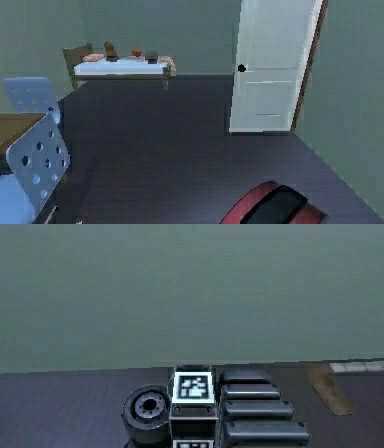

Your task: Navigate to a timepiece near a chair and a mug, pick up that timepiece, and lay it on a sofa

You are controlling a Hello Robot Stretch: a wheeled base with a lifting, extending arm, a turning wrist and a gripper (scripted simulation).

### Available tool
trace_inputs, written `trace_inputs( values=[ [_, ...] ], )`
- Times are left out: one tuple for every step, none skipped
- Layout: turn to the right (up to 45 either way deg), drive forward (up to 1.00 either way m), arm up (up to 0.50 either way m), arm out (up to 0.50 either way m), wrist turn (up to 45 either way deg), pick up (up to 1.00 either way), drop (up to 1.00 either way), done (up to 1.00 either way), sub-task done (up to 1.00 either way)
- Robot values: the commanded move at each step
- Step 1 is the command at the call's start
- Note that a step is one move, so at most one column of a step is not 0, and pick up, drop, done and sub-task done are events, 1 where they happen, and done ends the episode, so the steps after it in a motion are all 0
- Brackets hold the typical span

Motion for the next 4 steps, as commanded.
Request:
trace_inputs(
  values=[
    [0.0,1.00,0.00,0.00,0.0,0.00,0.00,0.00,0.00],
    [0.0,1.00,0.00,0.00,0.0,0.00,0.00,0.00,0.00],
    [0.0,0.30,0.00,0.00,0.0,0.00,0.00,0.00,0.00],
    [33.0,0.00,0.00,0.00,0.0,0.00,0.00,0.00,0.00]
  ],
)
